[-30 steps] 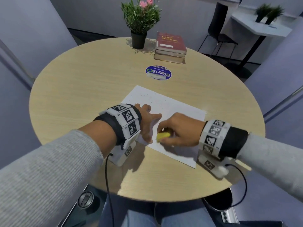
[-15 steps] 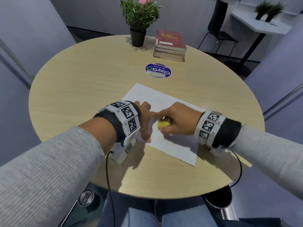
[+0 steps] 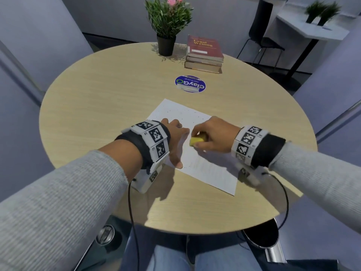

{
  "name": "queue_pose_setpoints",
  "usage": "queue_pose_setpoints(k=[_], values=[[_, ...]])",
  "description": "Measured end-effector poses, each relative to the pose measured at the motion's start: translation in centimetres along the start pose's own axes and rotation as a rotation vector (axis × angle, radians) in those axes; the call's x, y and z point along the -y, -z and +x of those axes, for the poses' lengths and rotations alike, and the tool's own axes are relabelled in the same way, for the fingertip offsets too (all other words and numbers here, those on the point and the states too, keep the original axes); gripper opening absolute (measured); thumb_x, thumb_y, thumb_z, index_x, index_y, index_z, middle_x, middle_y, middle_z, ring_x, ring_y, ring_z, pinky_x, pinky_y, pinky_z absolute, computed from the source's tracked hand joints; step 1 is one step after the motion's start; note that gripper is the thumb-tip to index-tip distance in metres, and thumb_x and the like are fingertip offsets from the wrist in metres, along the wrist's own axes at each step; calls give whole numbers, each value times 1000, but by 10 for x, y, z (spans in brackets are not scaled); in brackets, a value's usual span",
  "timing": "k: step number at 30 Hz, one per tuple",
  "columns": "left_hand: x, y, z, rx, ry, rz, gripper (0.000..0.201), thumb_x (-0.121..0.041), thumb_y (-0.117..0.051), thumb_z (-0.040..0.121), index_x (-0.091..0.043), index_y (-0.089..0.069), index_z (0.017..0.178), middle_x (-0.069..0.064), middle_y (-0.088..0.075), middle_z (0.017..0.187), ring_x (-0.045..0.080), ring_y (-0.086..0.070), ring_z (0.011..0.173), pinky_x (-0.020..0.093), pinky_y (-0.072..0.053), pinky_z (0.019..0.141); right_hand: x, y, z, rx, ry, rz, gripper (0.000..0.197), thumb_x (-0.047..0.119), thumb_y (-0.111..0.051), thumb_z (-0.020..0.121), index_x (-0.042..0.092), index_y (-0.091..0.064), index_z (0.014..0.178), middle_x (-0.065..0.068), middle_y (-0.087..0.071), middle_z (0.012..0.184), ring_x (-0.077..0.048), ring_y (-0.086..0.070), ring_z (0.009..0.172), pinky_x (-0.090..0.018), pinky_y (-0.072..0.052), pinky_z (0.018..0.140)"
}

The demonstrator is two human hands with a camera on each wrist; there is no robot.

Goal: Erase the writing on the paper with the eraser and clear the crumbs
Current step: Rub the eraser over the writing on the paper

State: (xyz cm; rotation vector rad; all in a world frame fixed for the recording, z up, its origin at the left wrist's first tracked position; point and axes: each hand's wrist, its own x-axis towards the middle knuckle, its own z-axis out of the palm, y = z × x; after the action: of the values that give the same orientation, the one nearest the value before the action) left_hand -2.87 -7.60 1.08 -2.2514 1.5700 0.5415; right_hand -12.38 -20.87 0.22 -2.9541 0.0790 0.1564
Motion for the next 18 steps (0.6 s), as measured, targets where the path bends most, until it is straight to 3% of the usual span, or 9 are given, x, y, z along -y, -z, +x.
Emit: queue_pose_setpoints(k=[1, 3, 5, 7, 9, 10, 12, 14, 18], values=[[0, 1, -1, 0, 5, 7, 129, -88, -56, 48, -16, -26, 151, 9, -33, 150, 25, -33, 133, 32, -31, 95, -2, -1, 1, -16, -2, -3, 26, 34, -63, 83, 17, -66, 102, 2, -61, 75, -21, -59, 76, -25, -40, 67], [-1, -1, 1, -19, 21, -2, 104, -67, -72, 72, -16, -27, 151, 10, -33, 151, 28, -32, 134, 34, -31, 104, 16, -5, -5, 36, 97, 24, 20, 31, -63, 82, 18, -66, 97, 10, -53, 66, -15, -53, 64, -24, -39, 63], [-1, -1, 0, -35, 22, -2, 93, -55, -75, 78, -17, -29, 149, 10, -34, 150, 28, -33, 133, 36, -30, 106, 30, -10, -11, 119, 201, 49, 19, 31, -64, 83, 18, -66, 96, 11, -50, 65, -12, -47, 59, -26, -43, 62], [0, -4, 2, -20, 11, -24, 104, -66, -73, 70, -18, -28, 150, 9, -33, 149, 27, -35, 128, 36, -32, 102, 19, -2, -5, 78, 104, 8, 24, 32, -64, 84, 17, -67, 102, 6, -57, 71, -15, -52, 66, -28, -47, 68], [0, -2, -1, 2, 3, -15, 128, -85, -60, 45, -19, -28, 150, 9, -34, 148, 22, -35, 114, 34, -32, 91, -1, 5, 3, -11, -28, -27, 28, 34, -62, 84, 16, -67, 105, -1, -66, 81, -22, -59, 78, -30, -49, 74], [0, -2, 0, 0, 14, -18, 129, -85, -60, 44, -18, -28, 150, 9, -33, 148, 22, -35, 114, 34, -33, 91, -3, 4, 2, -17, -39, -39, 29, 36, -61, 84, 16, -67, 104, -3, -68, 84, -24, -61, 81, -31, -49, 75], [0, -4, 2, -9, 34, -19, 106, -68, -74, 68, -17, -28, 149, 11, -32, 149, 28, -35, 128, 38, -34, 104, 13, -2, -8, 41, 60, -29, 26, 36, -61, 83, 16, -68, 98, -2, -66, 75, -22, -58, 71, -30, -49, 70], [0, -3, 4, -12, 35, -12, 96, -58, -77, 75, -17, -29, 147, 11, -32, 150, 31, -33, 133, 42, -33, 111, 27, -11, -21, 123, 171, 16, 24, 37, -62, 83, 17, -68, 95, 1, -63, 69, -17, -51, 61, -28, -46, 65], [0, -2, 3, 17, 24, -23, 121, -76, -74, 52, -15, -29, 148, 12, -31, 149, 30, -35, 130, 40, -34, 107, -6, 5, -14, 16, -13, -20, 28, 39, -63, 84, 17, -69, 100, -2, -70, 82, -19, -60, 75, -30, -49, 74]])
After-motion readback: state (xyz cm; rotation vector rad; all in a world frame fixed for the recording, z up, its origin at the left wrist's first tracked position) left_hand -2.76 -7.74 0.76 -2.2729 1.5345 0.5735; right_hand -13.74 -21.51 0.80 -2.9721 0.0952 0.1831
